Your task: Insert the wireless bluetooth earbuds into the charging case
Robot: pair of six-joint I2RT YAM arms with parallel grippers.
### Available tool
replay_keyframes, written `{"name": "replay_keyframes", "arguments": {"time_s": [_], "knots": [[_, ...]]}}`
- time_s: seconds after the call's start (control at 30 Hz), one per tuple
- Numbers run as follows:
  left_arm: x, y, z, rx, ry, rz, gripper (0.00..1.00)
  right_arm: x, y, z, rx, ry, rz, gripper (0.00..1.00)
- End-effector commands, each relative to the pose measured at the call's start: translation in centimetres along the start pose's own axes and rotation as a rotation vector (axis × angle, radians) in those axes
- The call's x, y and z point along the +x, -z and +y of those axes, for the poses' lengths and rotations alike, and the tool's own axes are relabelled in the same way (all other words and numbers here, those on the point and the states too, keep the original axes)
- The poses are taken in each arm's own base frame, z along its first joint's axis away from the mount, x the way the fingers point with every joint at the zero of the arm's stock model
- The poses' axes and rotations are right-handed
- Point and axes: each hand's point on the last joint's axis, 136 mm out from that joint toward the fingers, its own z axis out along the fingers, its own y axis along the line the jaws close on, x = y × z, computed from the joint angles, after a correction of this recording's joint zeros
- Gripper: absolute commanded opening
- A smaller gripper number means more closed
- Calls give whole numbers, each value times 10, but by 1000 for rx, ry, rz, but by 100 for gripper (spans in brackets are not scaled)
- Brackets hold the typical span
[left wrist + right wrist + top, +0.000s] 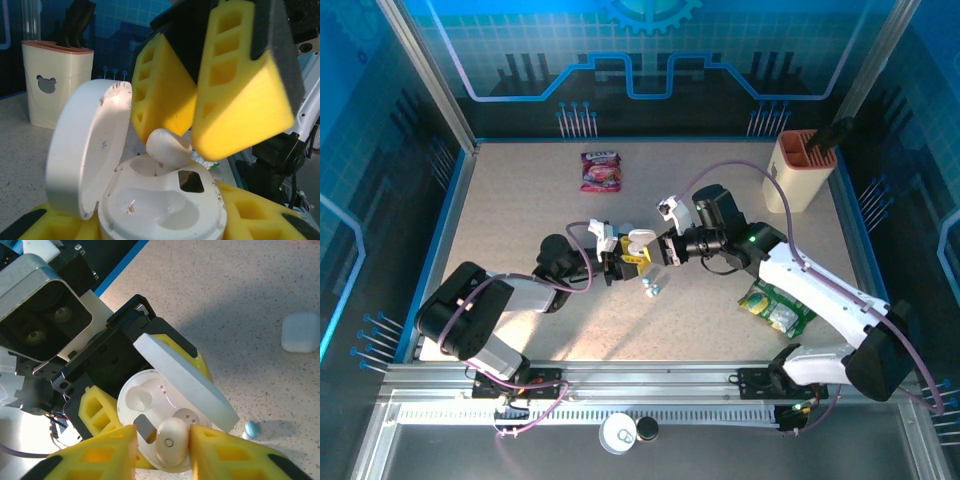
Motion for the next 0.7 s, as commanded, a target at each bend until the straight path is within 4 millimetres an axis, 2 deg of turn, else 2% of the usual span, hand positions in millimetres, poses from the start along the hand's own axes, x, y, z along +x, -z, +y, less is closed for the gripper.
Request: {"name": "replay_keyframes", "arguments": {"time_s": [0.0,0.27,0.37,0.43,0.5,0.67], "knots": [[-17,-1,-7,9,-84,-49,19,-4,5,2,18,0,-16,41],[-15,0,0,-20,-83,-48,19,-7,21,4,1,11,-86,52],[-14,5,12,-78,-75,-56,20,-4,24,5,-7,26,-104,54],[-16,12,25,-141,-74,-66,20,1,25,-2,25,12,-110,55],[-18,21,37,-201,-75,-78,19,10,22,-17,91,-34,-100,55],[-31,48,69,-376,-67,-129,19,37,5,-45,223,-136,-57,55]]}}
